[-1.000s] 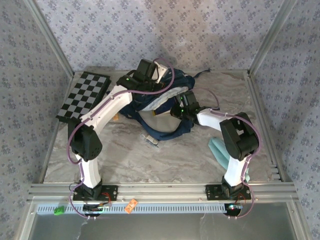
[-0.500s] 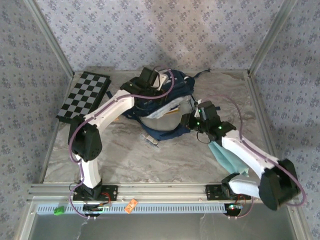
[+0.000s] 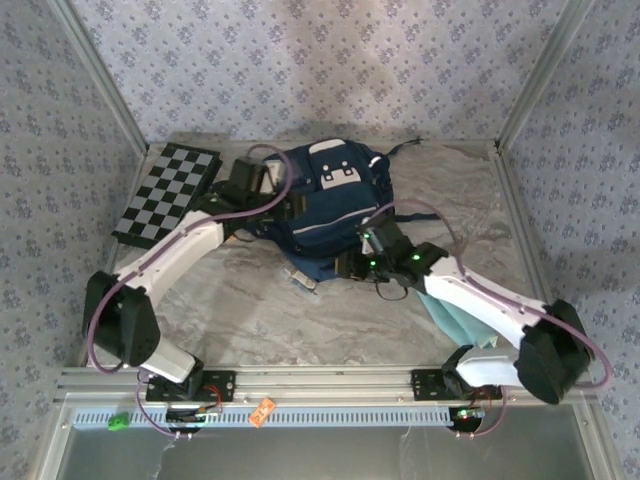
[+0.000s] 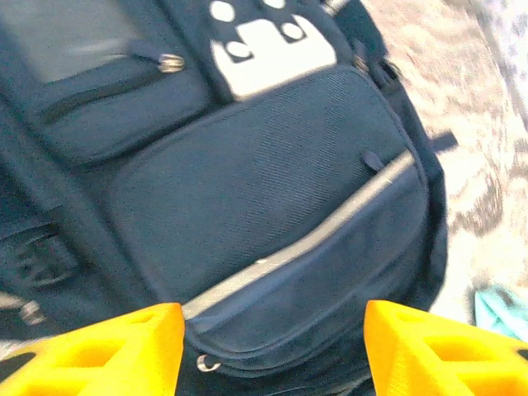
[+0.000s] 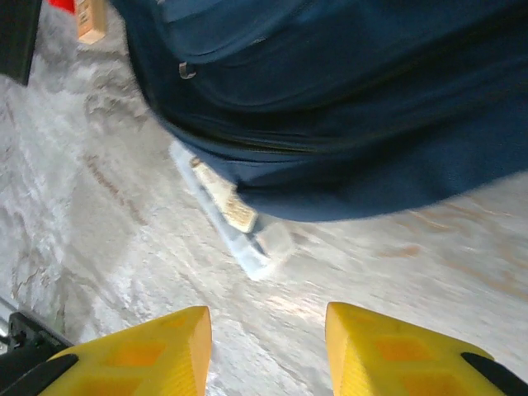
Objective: Pack the student bag
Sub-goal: Rotate the student bag at the top-center of the table.
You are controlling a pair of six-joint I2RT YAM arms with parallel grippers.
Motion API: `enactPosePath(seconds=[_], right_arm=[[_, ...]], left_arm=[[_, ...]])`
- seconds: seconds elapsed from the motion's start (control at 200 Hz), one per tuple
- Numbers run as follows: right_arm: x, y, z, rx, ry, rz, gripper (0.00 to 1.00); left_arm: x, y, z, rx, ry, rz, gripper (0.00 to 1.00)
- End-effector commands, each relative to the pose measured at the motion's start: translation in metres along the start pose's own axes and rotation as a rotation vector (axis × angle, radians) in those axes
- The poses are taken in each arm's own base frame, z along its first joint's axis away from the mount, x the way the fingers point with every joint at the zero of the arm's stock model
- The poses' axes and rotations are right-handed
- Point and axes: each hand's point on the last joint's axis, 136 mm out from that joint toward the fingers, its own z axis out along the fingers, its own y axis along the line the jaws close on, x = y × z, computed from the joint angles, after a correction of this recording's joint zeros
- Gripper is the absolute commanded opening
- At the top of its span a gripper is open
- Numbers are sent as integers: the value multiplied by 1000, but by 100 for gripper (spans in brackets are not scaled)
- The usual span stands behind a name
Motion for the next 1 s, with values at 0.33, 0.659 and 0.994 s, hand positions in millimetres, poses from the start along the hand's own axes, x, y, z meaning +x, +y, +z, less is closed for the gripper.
enactPosePath(seconds=[0.33,0.659,0.994], right_arm=[[-17,67,87,-40,24,-43,36],[-12,15,107,84,47,1,32],[-10,3,109,91,58,18,32]], left_arm=[[20,118,8,-169,-3,-422,61],[-7,139,66,-86,9,-542,58],[-12,157,110,-89,9,-616,49]])
